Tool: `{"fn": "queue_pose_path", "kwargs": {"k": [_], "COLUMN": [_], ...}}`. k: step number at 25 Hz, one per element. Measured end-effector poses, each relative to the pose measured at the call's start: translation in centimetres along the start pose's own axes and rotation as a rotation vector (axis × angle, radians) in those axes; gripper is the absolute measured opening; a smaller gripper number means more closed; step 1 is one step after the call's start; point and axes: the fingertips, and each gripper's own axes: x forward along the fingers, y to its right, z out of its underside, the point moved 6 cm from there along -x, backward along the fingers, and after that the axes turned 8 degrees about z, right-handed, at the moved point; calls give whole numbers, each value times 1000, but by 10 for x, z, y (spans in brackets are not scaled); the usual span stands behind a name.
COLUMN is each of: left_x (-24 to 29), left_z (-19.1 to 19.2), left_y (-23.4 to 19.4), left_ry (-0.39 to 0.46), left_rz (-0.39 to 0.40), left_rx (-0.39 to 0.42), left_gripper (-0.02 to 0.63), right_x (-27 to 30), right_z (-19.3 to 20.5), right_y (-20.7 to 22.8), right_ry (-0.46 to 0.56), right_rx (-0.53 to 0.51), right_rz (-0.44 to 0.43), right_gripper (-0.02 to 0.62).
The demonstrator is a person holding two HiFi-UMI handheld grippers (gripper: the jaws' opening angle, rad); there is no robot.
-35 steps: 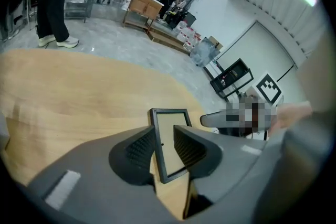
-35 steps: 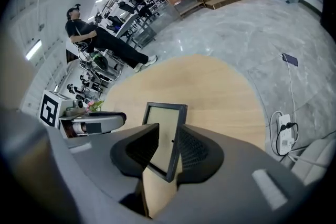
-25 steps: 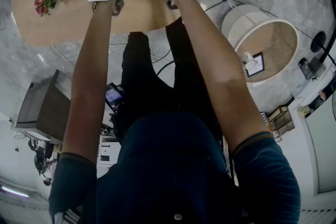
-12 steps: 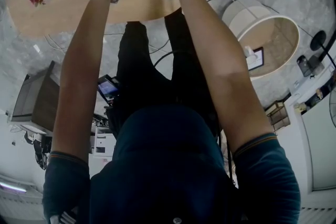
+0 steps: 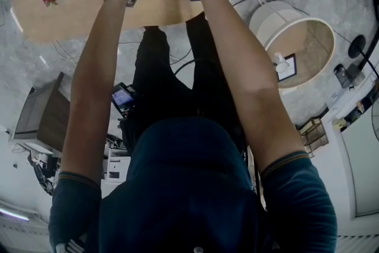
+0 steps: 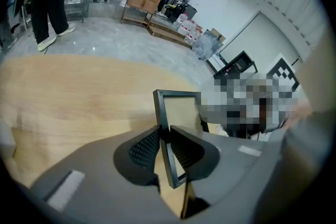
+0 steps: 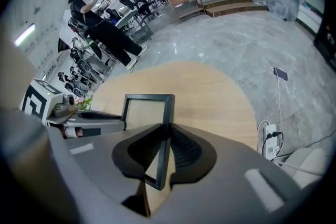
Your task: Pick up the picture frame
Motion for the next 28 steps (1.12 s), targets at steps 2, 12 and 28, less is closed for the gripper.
{"fn": "queue_pose_path", "kwargs": {"k": [2,12,28], "left_x": [-10,-83,-243], "left_z": [-10,-64,-143], "left_y": [5,42,130], "left_ry": [16,123,385], "left_rz": [-3,-11,-8], "left_rx": [18,116,297], "left_gripper": [58,57,55], "right_x": [-11,-89,-268], "right_z": [-7,-52,-113], "right_y": [-5,-43,-128], "right_ry": [22,178,506], "right_rx": [-6,-32,-120], "right_rz": [5,-2,-17], "right_gripper": [63,64,64]}}
